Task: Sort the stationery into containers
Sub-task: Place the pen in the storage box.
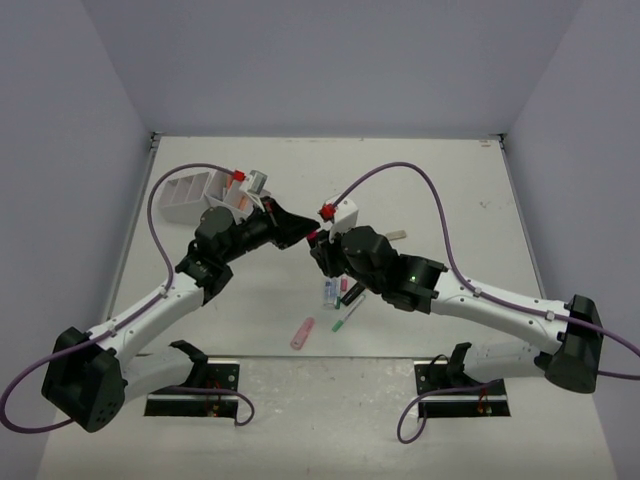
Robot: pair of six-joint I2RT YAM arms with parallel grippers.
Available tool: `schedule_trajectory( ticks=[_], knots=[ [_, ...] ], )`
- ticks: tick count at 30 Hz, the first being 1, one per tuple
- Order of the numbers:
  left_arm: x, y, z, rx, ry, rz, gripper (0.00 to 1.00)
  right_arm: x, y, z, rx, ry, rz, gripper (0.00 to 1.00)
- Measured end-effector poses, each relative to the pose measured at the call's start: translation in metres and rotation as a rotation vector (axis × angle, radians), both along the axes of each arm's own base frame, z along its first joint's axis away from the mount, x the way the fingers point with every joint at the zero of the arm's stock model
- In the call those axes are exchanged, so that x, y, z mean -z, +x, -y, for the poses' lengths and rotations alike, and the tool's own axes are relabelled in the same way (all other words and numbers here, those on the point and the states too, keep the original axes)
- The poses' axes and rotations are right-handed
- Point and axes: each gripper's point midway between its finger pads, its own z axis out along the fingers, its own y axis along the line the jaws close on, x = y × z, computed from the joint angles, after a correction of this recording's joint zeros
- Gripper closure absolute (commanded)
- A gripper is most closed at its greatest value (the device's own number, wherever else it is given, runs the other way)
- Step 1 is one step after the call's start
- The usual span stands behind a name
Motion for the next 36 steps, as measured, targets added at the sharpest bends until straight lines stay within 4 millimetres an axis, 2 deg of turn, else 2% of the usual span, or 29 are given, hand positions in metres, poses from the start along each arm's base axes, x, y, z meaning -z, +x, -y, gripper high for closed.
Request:
schedule_trajectory(
  ticks=[1,2,3,5,8,10,13,16,20,23,27,29,31,33,34,36],
  knots=[
    [0.000,0.002,-0.001,-0.008,0.015,0.006,1.00,-0.001,0.001,0.001,0.009,0.002,0.003,0.18],
    [0.000,0.005,-0.002,-0.020,0.036,0.016,1.00,-0.001,0.003,0.003,0.022,-0.004,0.009,0.01],
    [-0.001,0.008,-0.003,-0.038,0.061,0.028,1.00,0.000,0.006,0.006,0.039,-0.012,0.015,0.01],
    [-0.004,0.030,-0.014,-0.149,0.139,0.075,1.00,0.002,0.014,0.016,0.100,-0.021,0.014,0.01],
    [-0.015,0.077,-0.037,-0.365,0.261,0.175,1.00,0.008,0.031,0.045,0.220,-0.020,-0.003,0.01],
    [-0.012,0.107,-0.056,-0.508,0.351,0.228,1.00,0.017,0.039,0.070,0.292,-0.010,-0.023,0.01],
    [0.019,0.144,-0.084,-0.657,0.519,0.244,1.00,0.032,0.040,0.107,0.380,-0.014,-0.043,0.01],
    [0.053,0.172,-0.110,-0.744,0.651,0.241,1.00,0.036,0.032,0.124,0.398,-0.003,-0.042,0.01],
    [0.079,0.197,-0.132,-0.810,0.752,0.262,1.00,0.032,0.026,0.137,0.406,0.025,-0.028,0.01],
    [0.087,0.206,-0.138,-0.830,0.775,0.279,1.00,0.031,0.023,0.142,0.409,0.040,-0.020,0.01],
    [0.085,0.209,-0.147,-0.867,0.771,0.306,0.99,0.036,0.021,0.146,0.409,0.037,-0.024,0.01],
    [0.085,0.210,-0.152,-0.893,0.770,0.306,0.90,0.037,0.020,0.145,0.400,0.038,-0.030,0.01],
    [0.088,0.209,-0.156,-0.914,0.775,0.300,0.55,0.038,0.020,0.143,0.394,0.040,-0.033,0.01],
    [0.093,0.207,-0.160,-0.925,0.779,0.287,0.35,0.039,0.019,0.141,0.384,0.041,-0.042,0.01],
    [0.097,0.205,-0.161,-0.930,0.782,0.277,0.30,0.041,0.019,0.139,0.378,0.041,-0.048,0.01],
    [0.101,0.204,-0.163,-0.935,0.780,0.260,0.30,0.046,0.019,0.136,0.371,0.038,-0.065,0.01]
  ],
)
